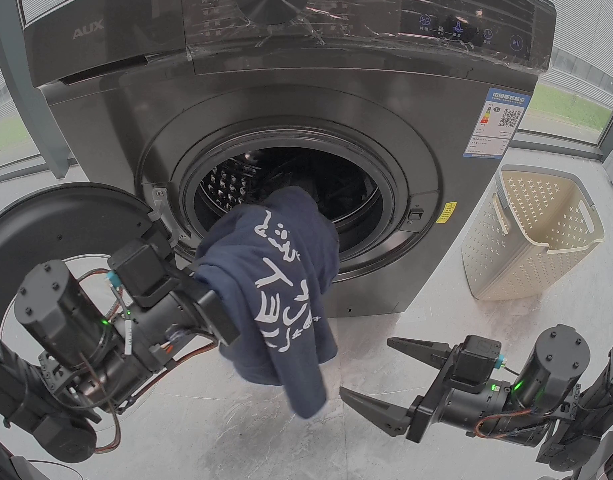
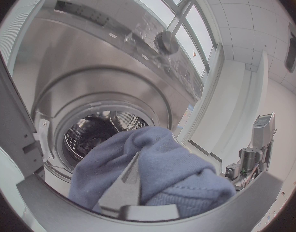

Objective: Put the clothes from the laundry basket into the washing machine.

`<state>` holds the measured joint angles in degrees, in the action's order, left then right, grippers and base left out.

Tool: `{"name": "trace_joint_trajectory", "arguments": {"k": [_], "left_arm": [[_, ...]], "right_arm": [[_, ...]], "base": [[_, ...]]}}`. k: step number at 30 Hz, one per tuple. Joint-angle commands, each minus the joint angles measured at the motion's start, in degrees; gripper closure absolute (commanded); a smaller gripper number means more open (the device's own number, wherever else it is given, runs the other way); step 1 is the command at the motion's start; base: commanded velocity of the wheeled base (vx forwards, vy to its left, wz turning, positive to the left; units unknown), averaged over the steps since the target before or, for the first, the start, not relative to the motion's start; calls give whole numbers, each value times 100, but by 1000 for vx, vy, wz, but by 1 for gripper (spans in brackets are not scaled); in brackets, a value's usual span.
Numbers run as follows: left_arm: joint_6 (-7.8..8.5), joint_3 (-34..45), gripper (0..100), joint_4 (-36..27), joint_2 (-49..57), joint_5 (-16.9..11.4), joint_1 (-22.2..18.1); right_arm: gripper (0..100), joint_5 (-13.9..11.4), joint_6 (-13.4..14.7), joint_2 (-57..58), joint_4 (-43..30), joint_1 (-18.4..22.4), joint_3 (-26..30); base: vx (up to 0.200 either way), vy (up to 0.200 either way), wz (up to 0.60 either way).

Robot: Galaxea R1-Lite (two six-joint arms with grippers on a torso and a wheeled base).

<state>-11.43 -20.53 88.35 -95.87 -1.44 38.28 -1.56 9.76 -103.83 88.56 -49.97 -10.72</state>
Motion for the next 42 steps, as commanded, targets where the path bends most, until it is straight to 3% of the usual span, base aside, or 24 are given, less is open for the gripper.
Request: {"name": "trace_joint_trajectory", "arguments": {"k": [1, 5, 10, 17, 24, 30, 38, 42], "left_arm": [[-61, 269, 100, 7, 639, 65, -22], [-61, 392, 100, 7, 604, -6, -75], [1, 541, 100, 7, 464, 30, -92], [229, 682, 100, 7, 341, 38, -84], [229, 743, 100, 7, 174, 3, -84], [476, 778, 100, 16, -134, 47, -84], [467, 858, 100, 16, -196, 30, -84], [484, 858, 100, 16, -275, 30, -75]], "right_arm": [[0, -169, -36, 363, 3, 602, 96], [0, -204, -10, 258, 3, 1200, -10], [0, -204, 8, 73, 3, 1631, -220], [0, -196, 25, 64, 3, 1596, -212], [0, -196, 43, -164, 3, 1613, -220], [0, -196, 43, -191, 3, 1622, -185], [0, -196, 43, -182, 3, 1640, -185], [0, -196, 43, -182, 3, 1648, -176]], "base": [[0, 0, 0], [0, 0, 0], [0, 0, 0], [0, 0, 0], [114, 0, 0], [167, 0, 0], [0, 0, 0], [200, 0, 0]]}}
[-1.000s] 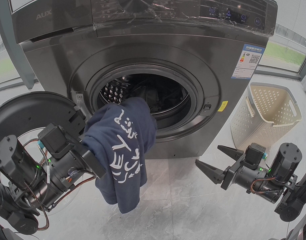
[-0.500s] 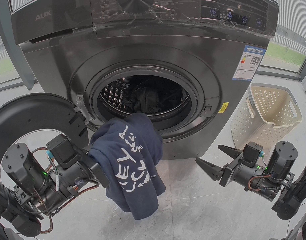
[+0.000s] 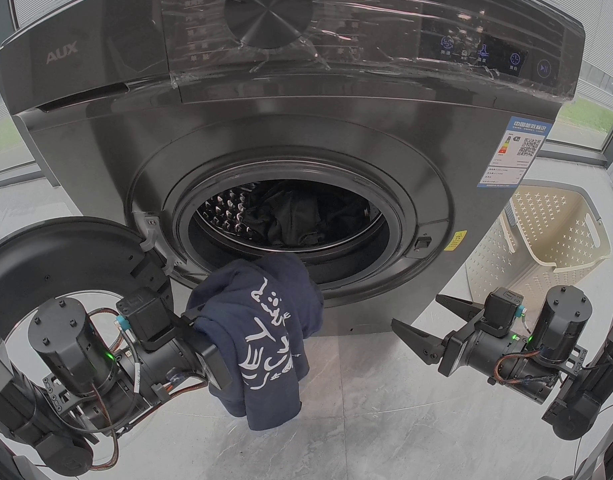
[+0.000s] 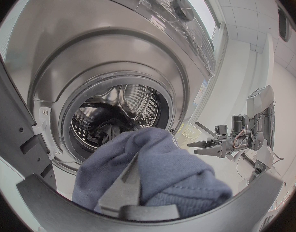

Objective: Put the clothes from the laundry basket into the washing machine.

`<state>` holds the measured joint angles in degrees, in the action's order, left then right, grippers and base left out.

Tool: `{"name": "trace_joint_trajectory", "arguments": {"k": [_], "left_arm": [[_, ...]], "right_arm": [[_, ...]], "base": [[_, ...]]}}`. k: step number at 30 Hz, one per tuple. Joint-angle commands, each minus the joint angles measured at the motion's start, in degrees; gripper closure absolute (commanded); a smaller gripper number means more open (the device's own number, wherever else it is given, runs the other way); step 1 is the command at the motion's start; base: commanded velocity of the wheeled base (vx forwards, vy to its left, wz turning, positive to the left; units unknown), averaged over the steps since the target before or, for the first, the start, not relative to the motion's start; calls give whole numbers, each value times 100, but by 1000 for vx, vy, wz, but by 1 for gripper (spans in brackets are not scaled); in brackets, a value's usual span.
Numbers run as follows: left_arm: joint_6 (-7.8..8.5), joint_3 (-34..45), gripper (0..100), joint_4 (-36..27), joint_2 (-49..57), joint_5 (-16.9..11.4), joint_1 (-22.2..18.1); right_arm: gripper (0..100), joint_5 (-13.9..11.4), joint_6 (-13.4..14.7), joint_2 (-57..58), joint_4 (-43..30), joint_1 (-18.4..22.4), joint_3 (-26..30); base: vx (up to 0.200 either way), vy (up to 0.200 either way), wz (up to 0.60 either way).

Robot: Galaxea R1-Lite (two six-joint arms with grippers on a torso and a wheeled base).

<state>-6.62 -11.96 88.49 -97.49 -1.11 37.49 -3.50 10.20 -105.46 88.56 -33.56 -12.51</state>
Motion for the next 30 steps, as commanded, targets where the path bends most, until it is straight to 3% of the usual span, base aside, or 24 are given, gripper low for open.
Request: {"name": "trace_joint_trajectory", "arguments": {"k": [1, 5, 19, 21, 24, 30], "left_arm": [[12, 1, 100, 1, -130, -3, 13], [12, -43, 100, 1, -139, 14, 31], [-24, -166, 100, 1, -288, 41, 101], [73, -228, 100, -7, -376, 243, 127], [-15, -474, 100, 1, -622, 489, 154], [-155, -1001, 100, 1, -1343, 515, 417]], "right_arm": [[0, -2, -1, -18, 3, 7, 3], [0, 7, -1, -10, 3, 16, -6], [0, 33, -54, 52, 3, -37, -24], [0, 42, -54, 52, 3, -54, -6], [0, 42, -45, 61, 12, -72, 11], [0, 42, -71, 324, 3, -98, -6]], "base": [[200, 0, 0], [200, 0, 0], [0, 0, 0], [0, 0, 0], [0, 0, 0], [0, 0, 0]]}}
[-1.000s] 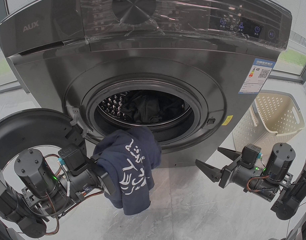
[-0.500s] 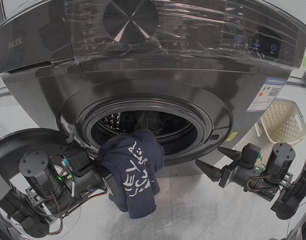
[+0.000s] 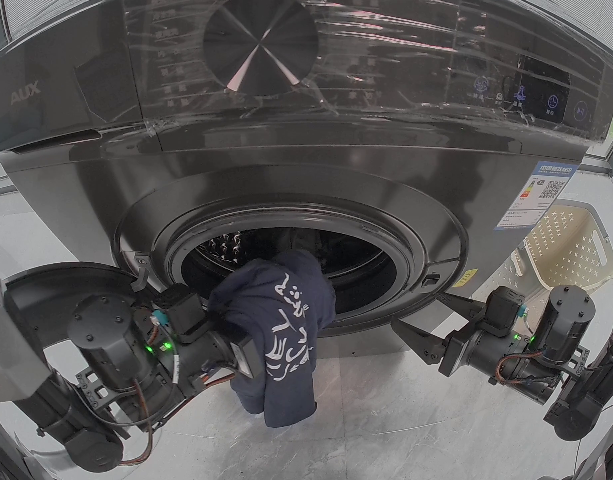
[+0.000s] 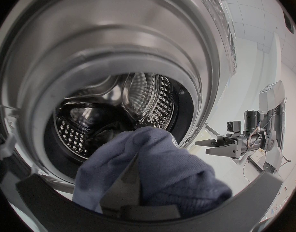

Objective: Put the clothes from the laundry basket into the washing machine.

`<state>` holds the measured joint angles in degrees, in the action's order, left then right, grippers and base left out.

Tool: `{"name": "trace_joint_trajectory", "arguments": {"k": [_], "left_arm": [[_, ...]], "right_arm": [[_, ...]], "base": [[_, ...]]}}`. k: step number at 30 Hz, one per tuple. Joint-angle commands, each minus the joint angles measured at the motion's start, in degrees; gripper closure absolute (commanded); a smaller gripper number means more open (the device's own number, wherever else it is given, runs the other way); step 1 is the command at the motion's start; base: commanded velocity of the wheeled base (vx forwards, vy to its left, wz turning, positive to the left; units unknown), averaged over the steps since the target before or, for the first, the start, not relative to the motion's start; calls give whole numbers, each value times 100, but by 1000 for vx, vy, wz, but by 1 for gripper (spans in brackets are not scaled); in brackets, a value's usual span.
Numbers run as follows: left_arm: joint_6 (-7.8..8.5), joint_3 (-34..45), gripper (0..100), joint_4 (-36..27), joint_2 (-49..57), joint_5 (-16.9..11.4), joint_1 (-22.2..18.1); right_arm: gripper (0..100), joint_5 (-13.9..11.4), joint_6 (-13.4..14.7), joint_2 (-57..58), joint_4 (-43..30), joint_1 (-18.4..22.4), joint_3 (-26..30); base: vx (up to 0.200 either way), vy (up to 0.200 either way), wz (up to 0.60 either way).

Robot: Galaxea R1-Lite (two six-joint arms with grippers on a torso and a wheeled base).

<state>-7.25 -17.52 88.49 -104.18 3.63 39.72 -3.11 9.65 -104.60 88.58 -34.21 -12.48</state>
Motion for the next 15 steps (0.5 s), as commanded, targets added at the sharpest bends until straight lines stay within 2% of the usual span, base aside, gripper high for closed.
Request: {"name": "trace_joint_trajectory", "arguments": {"k": [1, 6, 12, 14, 15], "left_arm": [[-101, -498, 100, 1, -718, 41, 177], [-162, -815, 100, 1, -902, 23, 115], [-171, -1307, 100, 1, -1245, -3, 45], [-127, -1465, 100, 1, -1491, 15, 10], [-162, -1535, 100, 1, -1579, 15, -17]], "right_arm": [[0, 12, -25, 273, 2, -42, -9], [0, 38, -25, 396, 2, -148, 0], [0, 47, -25, 502, 2, -192, 0], [0, 47, -34, 528, 2, -200, -17], [0, 56, -34, 528, 2, -200, -26]], "base": [[0, 0, 0], [0, 0, 0], [0, 0, 0], [0, 0, 0], [0, 0, 0]]}}
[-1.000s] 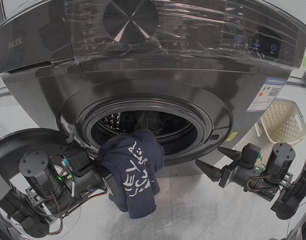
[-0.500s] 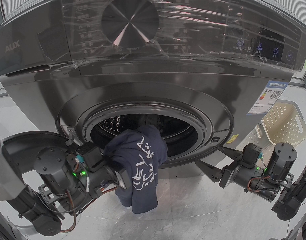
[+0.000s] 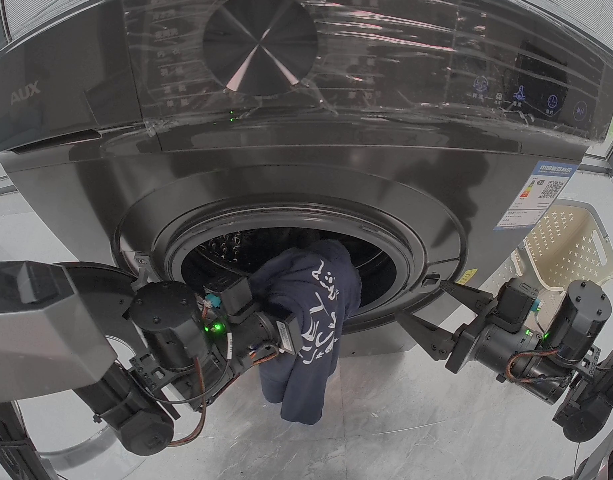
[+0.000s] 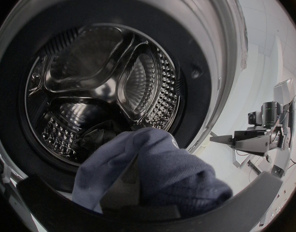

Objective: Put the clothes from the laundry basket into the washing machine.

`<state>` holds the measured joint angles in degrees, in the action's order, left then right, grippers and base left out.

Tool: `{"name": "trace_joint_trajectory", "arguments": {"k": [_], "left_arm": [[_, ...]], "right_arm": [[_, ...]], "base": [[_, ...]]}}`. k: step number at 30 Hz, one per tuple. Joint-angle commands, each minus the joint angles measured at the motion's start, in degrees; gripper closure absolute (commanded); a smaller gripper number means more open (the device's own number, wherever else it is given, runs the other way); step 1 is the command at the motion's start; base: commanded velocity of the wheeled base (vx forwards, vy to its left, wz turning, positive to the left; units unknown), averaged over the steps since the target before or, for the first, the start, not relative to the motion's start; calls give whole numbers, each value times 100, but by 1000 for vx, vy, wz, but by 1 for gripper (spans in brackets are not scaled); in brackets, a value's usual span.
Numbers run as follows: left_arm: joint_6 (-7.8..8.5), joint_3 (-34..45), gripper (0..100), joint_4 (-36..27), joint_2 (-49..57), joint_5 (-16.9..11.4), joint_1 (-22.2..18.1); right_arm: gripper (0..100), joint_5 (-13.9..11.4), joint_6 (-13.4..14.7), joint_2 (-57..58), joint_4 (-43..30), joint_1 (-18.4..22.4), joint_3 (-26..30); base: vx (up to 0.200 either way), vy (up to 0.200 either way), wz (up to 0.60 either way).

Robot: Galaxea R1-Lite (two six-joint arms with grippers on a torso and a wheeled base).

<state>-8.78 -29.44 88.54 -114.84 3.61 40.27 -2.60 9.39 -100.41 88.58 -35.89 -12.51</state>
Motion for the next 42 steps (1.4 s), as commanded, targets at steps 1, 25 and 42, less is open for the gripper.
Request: {"name": "trace_joint_trajectory", "arguments": {"k": [1, 25, 42], "left_arm": [[-10, -369, 100, -3, -557, 17, -71], [-10, -3516, 100, -566, -2271, 149, -757], [-98, -5968, 100, -1999, -2790, 342, -1135]], "right_arm": [[0, 5, -7, 110, 2, -32, -24], [0, -4, 19, 189, -7, -59, 11], [0, -4, 37, 171, -7, -41, 38]], "base": [[0, 0, 0], [0, 0, 0], [0, 0, 0]]}}
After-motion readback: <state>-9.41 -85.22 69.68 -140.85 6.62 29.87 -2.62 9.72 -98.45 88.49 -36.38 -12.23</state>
